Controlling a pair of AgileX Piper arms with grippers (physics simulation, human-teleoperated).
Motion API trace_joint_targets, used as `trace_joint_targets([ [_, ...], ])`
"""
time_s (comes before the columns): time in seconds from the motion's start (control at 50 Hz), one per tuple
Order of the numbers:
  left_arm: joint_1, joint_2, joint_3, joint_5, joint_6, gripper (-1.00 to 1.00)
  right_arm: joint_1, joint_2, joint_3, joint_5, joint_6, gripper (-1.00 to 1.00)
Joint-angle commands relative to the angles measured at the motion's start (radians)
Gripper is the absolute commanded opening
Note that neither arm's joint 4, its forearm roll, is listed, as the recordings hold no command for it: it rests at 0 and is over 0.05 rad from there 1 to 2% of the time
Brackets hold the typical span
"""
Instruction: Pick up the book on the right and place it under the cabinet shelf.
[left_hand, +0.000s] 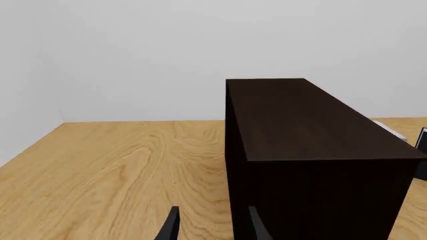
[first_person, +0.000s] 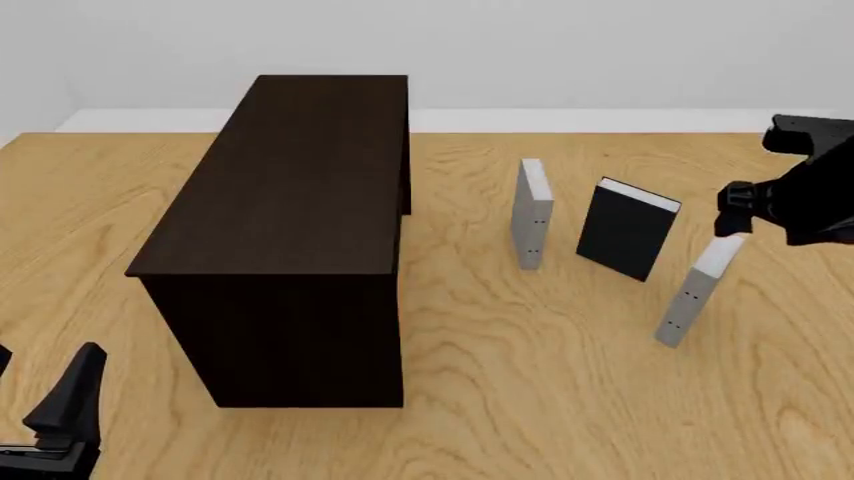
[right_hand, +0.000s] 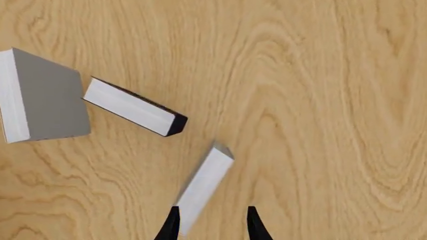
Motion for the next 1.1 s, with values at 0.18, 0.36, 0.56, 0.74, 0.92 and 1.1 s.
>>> trace_joint_targets([
  [0.18, 0.0, 0.0, 0.002, 0.0, -0.001, 1.0, 0.048, -0.008, 0.064, -0.063, 0.04, 1.0],
  [0.36, 0.0, 0.0, 0.003, -0.002, -0.001, 1.0, 0.048, 0.024, 0.075, -0.088, 0.05, 1.0],
  [0.56, 0.0, 0.0, 0.006, -0.005, -0.001, 1.0, 0.041, 0.05, 0.097, -0.118, 0.053, 1.0],
  [0.74, 0.0, 0.0, 0.002, -0.001, 0.0, 1.0, 0.046, 0.07, 0.119, -0.144, 0.064, 1.0],
  [0.92, -0.006, 0.0, 0.003, -0.004, 0.0, 1.0, 0.05, 0.08, 0.134, -0.157, 0.07, 1.0],
  [1.1, -0.006, 0.0, 0.001, -0.001, 0.0, 1.0, 0.029, 0.047, 0.112, -0.126, 0.059, -1.0],
])
